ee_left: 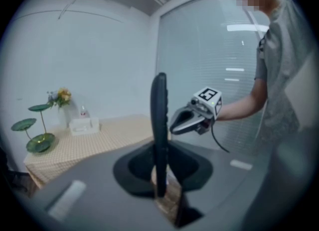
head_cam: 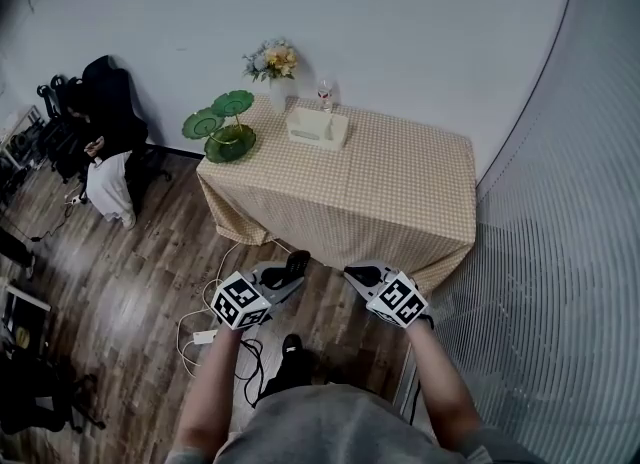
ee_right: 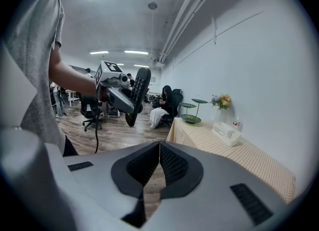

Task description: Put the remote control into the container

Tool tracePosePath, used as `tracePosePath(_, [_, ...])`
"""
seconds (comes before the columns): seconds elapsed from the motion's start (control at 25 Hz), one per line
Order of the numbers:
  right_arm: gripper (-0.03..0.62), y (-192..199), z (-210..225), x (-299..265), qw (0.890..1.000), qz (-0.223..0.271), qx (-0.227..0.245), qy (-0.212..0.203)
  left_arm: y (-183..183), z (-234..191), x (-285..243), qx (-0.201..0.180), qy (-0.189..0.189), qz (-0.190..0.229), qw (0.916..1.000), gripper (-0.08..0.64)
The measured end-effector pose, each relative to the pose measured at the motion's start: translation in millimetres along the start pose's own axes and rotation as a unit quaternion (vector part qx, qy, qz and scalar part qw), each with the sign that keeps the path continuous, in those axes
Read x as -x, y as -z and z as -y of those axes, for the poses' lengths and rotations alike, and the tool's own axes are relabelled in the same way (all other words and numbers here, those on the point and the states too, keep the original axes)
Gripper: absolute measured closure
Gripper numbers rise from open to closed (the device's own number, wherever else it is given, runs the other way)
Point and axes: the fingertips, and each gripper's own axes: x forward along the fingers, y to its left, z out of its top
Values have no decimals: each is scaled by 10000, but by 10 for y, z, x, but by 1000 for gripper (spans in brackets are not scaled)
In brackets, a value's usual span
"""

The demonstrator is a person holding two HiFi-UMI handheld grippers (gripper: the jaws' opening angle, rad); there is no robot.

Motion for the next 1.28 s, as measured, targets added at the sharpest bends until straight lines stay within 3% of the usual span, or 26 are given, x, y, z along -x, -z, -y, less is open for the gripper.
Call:
tracePosePath(0.28, [574, 29, 153, -291, 9998, -197, -36, 3, 116, -402, -44, 120, 42, 54, 9999, 499])
tracePosePath(0.88, [574, -264, 766, -911, 9989, -215, -155, 399, 38, -1326, -124, -108, 462, -24, 9989, 499])
tracePosePath(1.28, [574, -401, 975, -1271, 9970, -194, -304, 686, 86, -1718, -96, -281, 798, -136, 9963, 499])
